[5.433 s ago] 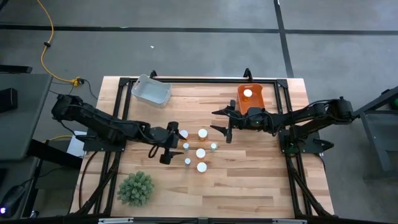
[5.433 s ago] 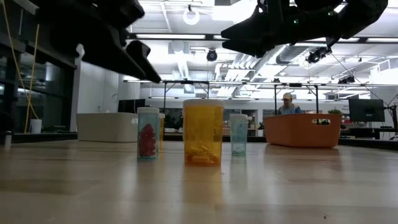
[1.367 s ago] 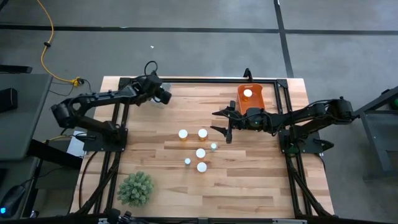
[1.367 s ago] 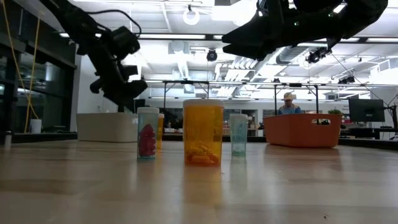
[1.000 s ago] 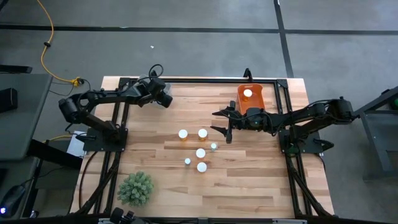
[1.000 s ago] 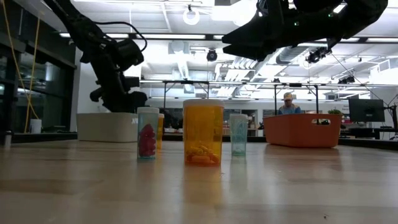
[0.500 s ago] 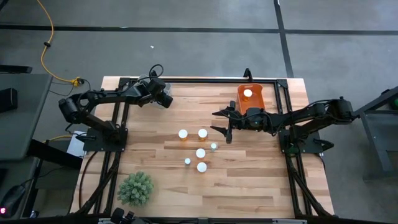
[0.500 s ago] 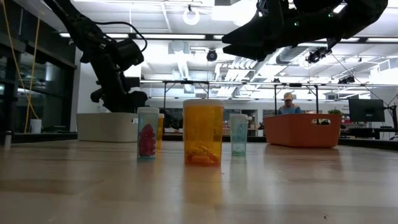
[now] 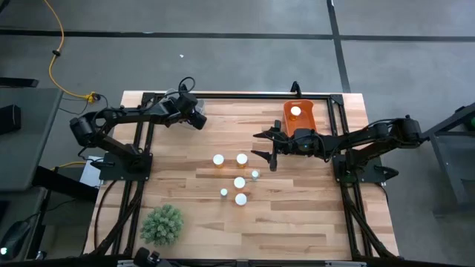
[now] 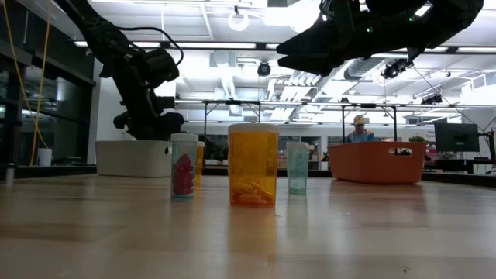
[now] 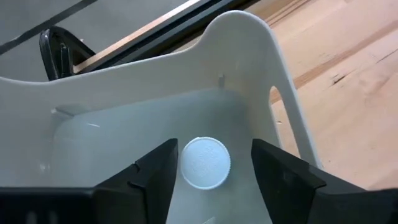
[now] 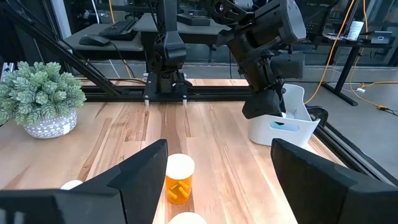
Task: Pick and place medicine bottles into bin by pill shape (circle, oval)
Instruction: Put the orange capsule bottle into the orange bin
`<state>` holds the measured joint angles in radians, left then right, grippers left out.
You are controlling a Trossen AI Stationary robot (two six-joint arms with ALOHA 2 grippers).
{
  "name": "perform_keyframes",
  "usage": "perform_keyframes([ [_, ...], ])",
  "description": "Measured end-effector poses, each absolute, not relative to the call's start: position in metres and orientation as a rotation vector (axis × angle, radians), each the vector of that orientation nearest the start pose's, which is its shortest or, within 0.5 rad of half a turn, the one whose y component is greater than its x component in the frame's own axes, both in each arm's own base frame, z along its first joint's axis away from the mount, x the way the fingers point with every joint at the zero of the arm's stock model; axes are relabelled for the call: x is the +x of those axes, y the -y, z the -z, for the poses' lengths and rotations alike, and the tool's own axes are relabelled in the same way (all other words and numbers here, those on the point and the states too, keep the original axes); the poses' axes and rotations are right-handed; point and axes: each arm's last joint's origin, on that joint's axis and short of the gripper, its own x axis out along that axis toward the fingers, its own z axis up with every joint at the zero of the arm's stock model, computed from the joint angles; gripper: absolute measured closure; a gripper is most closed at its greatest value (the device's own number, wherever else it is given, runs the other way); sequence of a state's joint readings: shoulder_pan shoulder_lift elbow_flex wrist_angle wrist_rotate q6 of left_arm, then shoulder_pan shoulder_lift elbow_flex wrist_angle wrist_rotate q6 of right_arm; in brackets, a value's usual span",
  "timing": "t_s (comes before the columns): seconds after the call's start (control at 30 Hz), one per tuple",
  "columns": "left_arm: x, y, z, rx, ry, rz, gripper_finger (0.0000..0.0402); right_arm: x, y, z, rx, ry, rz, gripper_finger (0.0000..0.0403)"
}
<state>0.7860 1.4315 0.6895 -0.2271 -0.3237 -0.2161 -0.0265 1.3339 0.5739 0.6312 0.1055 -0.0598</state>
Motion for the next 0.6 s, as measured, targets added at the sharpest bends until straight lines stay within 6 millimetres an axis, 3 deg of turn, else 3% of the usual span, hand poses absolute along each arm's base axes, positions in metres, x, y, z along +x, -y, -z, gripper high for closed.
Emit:
perform_keyframes([
  [0.37, 0.172, -0.186, -0.235, -0.274, -0.655, -1.146, 0.0204, 0.273, 0.010, -0.222, -0.065, -0.133, 0.128, 0.0123],
  [0.5, 0.171, -0.168, -0.259, -0.274, -0.524, -0.988, 0.0204, 0.273, 0.010, -0.222, -0.065, -0.133, 0.128, 0.0123],
  [0.6, 0.175, -0.147, -0.266, -0.236, -0.400, -0.800, 0.0204, 0.273, 0.010, -0.222, -0.065, -0.133, 0.128, 0.0123],
])
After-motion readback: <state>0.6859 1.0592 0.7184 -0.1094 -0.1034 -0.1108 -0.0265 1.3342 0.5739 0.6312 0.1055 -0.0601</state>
